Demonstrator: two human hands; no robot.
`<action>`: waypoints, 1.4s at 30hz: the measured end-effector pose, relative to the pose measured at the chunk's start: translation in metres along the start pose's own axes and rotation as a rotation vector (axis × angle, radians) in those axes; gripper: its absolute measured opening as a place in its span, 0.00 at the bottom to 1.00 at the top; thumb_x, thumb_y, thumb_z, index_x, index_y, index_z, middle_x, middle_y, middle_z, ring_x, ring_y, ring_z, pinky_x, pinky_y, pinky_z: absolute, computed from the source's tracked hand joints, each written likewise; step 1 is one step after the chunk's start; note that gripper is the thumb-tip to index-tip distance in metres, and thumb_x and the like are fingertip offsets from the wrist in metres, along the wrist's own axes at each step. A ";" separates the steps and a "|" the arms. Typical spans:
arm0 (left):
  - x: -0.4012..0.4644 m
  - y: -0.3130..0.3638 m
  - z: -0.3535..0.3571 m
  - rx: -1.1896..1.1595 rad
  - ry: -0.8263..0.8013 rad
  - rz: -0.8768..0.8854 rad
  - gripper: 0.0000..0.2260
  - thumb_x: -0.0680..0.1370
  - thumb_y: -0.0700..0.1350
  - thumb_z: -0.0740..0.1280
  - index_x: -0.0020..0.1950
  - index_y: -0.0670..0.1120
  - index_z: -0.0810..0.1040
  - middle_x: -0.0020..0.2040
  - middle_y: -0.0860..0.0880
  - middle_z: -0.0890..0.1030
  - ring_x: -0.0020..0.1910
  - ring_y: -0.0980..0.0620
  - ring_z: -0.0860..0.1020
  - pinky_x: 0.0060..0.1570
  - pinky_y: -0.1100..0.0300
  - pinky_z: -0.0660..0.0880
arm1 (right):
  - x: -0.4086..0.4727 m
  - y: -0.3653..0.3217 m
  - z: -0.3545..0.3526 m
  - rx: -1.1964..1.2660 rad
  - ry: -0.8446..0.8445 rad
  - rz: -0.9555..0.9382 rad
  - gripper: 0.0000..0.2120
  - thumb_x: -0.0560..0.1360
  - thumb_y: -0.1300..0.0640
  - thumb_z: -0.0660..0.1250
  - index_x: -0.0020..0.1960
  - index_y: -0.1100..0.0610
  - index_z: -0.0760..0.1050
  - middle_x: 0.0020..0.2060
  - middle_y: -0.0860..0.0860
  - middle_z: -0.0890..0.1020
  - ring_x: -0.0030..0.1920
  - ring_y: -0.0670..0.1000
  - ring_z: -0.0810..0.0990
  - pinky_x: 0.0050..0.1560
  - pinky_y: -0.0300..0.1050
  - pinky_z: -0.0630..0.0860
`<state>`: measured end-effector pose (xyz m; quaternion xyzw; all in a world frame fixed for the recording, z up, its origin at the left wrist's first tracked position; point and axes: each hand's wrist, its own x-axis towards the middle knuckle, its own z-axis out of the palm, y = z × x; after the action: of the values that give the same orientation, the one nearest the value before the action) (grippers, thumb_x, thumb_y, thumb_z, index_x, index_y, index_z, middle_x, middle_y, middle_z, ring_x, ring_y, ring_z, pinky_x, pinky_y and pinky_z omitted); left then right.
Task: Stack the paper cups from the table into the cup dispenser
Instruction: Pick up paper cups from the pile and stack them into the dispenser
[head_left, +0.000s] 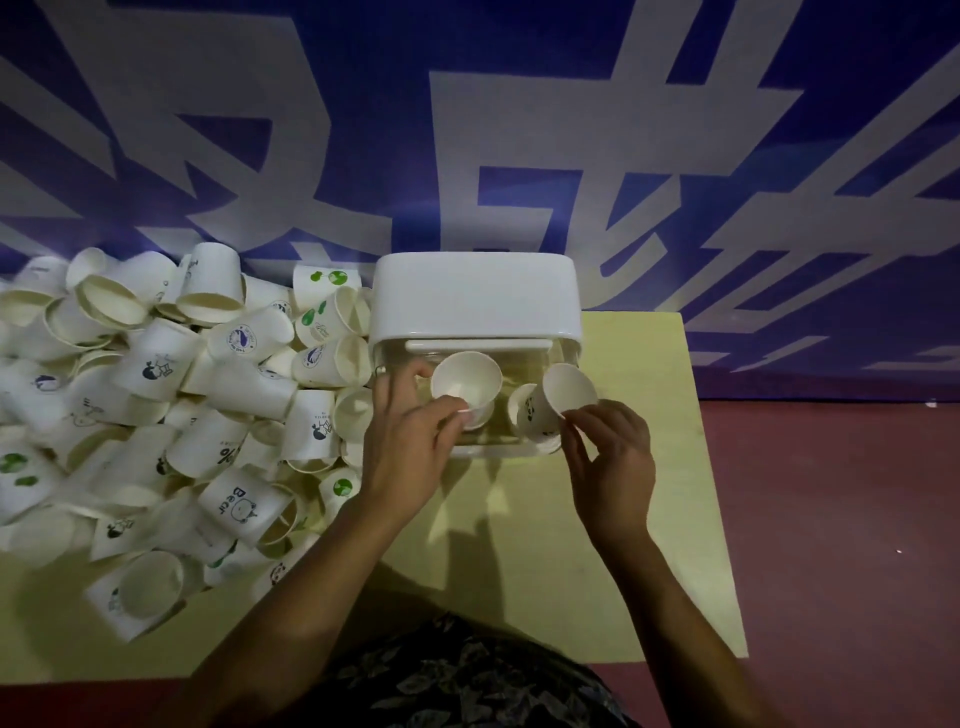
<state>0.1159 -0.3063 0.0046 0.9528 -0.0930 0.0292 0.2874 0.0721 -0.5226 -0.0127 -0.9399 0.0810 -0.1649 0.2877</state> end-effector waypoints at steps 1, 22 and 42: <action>0.000 0.001 0.001 0.041 0.014 0.015 0.03 0.76 0.47 0.69 0.46 0.52 0.83 0.62 0.48 0.70 0.58 0.46 0.67 0.45 0.57 0.71 | 0.001 0.001 0.000 -0.024 -0.002 -0.035 0.06 0.73 0.59 0.74 0.50 0.56 0.83 0.48 0.49 0.83 0.57 0.54 0.77 0.50 0.41 0.74; 0.009 -0.020 0.068 0.243 -0.355 -0.037 0.10 0.76 0.39 0.65 0.55 0.47 0.80 0.55 0.49 0.78 0.58 0.47 0.70 0.50 0.59 0.69 | -0.003 0.039 0.052 -0.202 -0.373 -0.176 0.11 0.69 0.64 0.75 0.49 0.54 0.83 0.44 0.51 0.83 0.51 0.57 0.79 0.42 0.47 0.77; -0.073 -0.076 -0.010 0.188 -0.056 -0.307 0.09 0.75 0.44 0.67 0.54 0.48 0.81 0.53 0.50 0.80 0.52 0.49 0.75 0.46 0.54 0.75 | -0.043 -0.043 0.087 0.079 -0.851 0.037 0.07 0.78 0.54 0.65 0.49 0.54 0.81 0.44 0.50 0.84 0.45 0.52 0.81 0.44 0.47 0.77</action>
<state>0.0593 -0.2273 -0.0361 0.9790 0.0484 -0.0331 0.1954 0.0658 -0.4317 -0.0671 -0.9108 -0.0347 0.2400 0.3341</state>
